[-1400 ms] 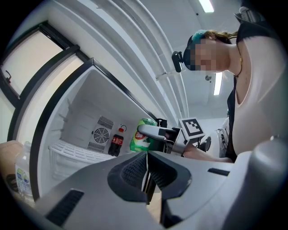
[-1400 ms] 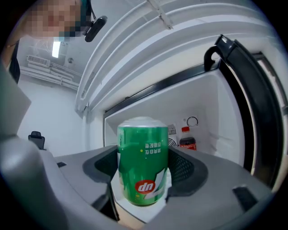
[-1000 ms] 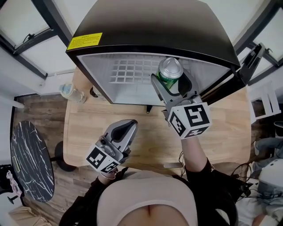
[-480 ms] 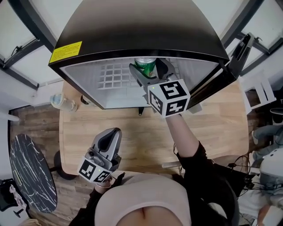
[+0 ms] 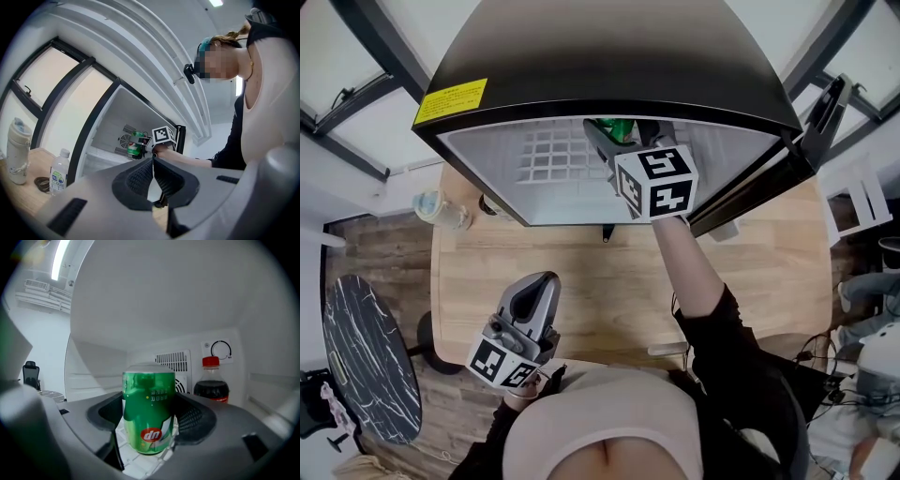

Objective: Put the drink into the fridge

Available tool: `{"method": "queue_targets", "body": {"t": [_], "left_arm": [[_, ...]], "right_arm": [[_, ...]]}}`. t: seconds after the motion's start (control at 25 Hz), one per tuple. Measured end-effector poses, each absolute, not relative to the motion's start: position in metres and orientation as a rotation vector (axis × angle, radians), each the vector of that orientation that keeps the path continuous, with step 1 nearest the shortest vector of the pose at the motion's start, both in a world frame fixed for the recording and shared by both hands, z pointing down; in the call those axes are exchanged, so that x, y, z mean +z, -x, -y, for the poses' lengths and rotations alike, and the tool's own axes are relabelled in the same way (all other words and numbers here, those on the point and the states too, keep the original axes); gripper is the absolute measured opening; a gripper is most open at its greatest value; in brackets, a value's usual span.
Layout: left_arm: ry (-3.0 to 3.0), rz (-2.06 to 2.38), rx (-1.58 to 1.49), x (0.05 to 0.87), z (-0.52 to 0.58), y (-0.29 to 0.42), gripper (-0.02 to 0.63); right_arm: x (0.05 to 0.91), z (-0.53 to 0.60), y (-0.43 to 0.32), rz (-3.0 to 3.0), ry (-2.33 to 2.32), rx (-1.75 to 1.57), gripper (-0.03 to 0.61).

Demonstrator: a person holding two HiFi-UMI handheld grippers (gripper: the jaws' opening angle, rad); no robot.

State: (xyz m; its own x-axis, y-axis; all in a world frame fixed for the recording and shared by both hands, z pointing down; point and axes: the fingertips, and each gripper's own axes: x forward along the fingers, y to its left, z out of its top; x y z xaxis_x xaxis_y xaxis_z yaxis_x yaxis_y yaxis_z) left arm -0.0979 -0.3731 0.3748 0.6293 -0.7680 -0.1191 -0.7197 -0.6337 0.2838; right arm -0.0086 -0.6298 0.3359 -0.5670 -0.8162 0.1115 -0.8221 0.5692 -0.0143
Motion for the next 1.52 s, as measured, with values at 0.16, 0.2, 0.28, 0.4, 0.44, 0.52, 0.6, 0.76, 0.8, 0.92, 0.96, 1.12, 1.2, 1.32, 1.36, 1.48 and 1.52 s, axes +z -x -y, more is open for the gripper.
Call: {"method": "queue_targets", "body": {"t": [0.16,0.2,0.28,0.4,0.44,0.52,0.6,0.76,0.8,0.92,0.96,1.12,1.2,1.32,1.36,1.48,1.52], "left_arm": [[-2.639,1.238,-0.335,0.375,0.372,0.102,0.012],[-2.636,1.242,-0.336,0.375,0.372,0.102,0.012],[-2.629,1.253,-0.338,0.376,0.371,0.104,0.012],[-2.619,1.264,-0.341,0.377,0.37,0.107,0.012],[-2.618,1.266,-0.341,0.377,0.37,0.107,0.012],[-2.617,1.269,-0.343,0.377,0.371,0.108,0.012],[-2.616,1.269,-0.344,0.377,0.37,0.108,0.012],[-2.61,1.269,-0.341,0.378,0.37,0.108,0.012],[-2.609,1.268,-0.341,0.379,0.37,0.108,0.012],[-2.611,1.266,-0.338,0.379,0.371,0.108,0.012],[-2.611,1.266,-0.339,0.379,0.371,0.107,0.012],[-2.61,1.269,-0.342,0.379,0.372,0.107,0.012],[-2.61,1.268,-0.341,0.379,0.372,0.107,0.012],[-2.606,1.268,-0.339,0.38,0.371,0.107,0.012],[-2.606,1.268,-0.339,0.38,0.371,0.107,0.012],[-2.605,1.269,-0.341,0.38,0.372,0.108,0.012],[-2.605,1.27,-0.341,0.38,0.372,0.108,0.012]], "right_arm": [[0.344,0.639,0.013,2.682,-1.404,0.103,0.344],[0.344,0.641,0.013,2.678,-1.404,0.103,0.344],[0.346,0.645,0.013,2.668,-1.403,0.102,0.344],[0.348,0.65,0.014,2.665,-1.397,0.113,0.344],[0.348,0.651,0.014,2.666,-1.397,0.118,0.344],[0.351,0.653,0.014,2.665,-1.398,0.13,0.344],[0.354,0.655,0.014,2.659,-1.397,0.142,0.344],[0.36,0.66,0.014,2.643,-1.391,0.152,0.344],[0.36,0.66,0.014,2.645,-1.39,0.157,0.344],[0.359,0.664,0.013,2.648,-1.392,0.16,0.344],[0.359,0.665,0.013,2.645,-1.393,0.157,0.344],[0.361,0.668,0.015,2.64,-1.377,0.17,0.345],[0.362,0.669,0.017,2.638,-1.367,0.182,0.344],[0.364,0.671,0.019,2.644,-1.357,0.216,0.344],[0.365,0.671,0.019,2.646,-1.352,0.229,0.344],[0.367,0.672,0.02,2.644,-1.336,0.249,0.344],[0.367,0.673,0.021,2.643,-1.334,0.25,0.344]]}}
